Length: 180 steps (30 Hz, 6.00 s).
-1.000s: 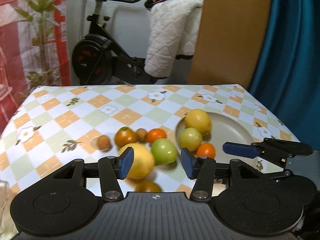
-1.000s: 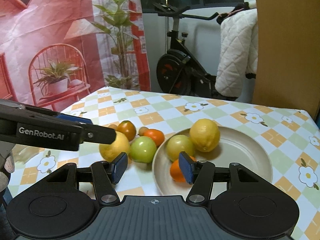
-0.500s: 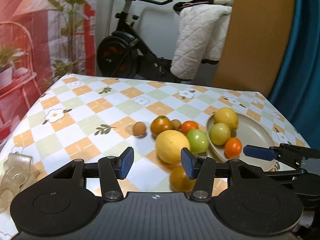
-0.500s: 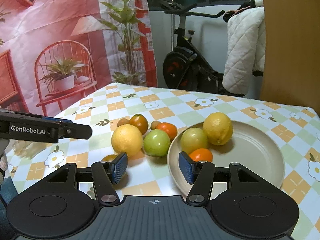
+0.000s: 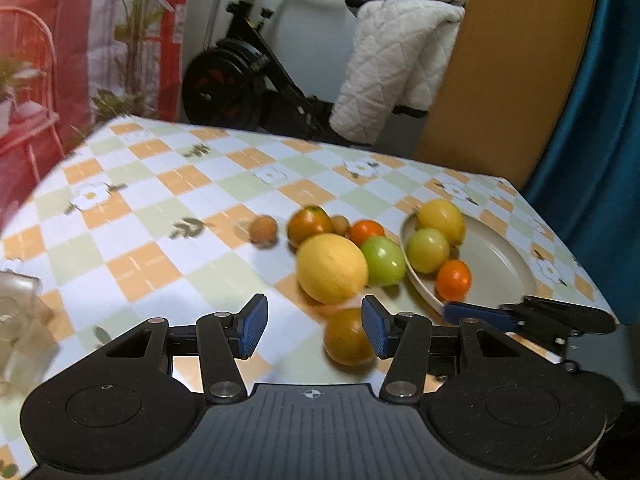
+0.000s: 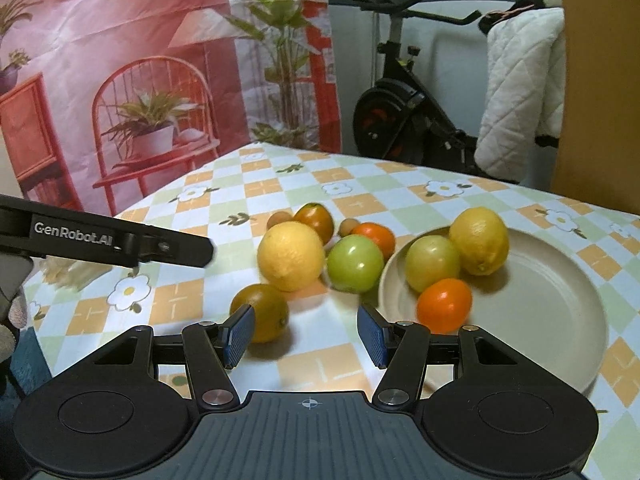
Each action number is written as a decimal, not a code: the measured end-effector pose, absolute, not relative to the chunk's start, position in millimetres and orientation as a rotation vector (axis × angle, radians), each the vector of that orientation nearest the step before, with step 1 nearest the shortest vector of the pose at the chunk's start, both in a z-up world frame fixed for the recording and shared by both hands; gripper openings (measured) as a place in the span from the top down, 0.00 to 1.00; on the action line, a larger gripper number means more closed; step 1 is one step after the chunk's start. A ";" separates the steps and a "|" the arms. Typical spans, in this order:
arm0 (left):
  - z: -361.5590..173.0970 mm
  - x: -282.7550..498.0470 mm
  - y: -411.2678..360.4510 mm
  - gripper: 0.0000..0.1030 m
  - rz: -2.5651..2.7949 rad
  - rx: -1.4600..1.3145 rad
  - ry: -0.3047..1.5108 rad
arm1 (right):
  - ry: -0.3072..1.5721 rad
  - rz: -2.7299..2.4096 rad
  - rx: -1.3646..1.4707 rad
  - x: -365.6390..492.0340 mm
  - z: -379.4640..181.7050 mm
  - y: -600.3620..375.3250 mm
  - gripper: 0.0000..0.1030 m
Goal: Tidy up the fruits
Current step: 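Move the left tool to the brown orange and close on it, then lift the brown orange with the left tool and carry it onto the plate, then open the left tool to release the brown orange, withdraw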
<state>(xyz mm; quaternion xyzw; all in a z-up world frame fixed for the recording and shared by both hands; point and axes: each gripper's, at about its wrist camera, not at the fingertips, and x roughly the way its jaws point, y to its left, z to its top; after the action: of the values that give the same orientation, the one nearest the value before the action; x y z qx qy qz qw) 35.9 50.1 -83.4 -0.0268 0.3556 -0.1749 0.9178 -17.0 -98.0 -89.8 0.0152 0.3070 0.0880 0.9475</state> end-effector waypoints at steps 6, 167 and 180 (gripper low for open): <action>-95.0 37.9 41.6 0.47 -0.409 -0.064 0.767 | 0.643 0.237 -0.013 -10.0 -98.4 -80.5 0.49; -77.3 85.4 -60.8 0.57 -0.570 0.058 0.723 | 0.595 -0.003 0.110 -8.3 -81.5 -179.3 0.58; -71.2 79.3 -12.9 0.57 -0.506 0.040 0.707 | 0.591 0.049 0.084 -8.3 -77.8 -149.9 0.58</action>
<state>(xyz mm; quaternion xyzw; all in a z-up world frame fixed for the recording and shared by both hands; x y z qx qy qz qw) 79.3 -12.9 -71.2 0.0196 0.3422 -0.2451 0.9069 -8.3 -149.9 -77.8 0.0414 0.2912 0.0239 0.9555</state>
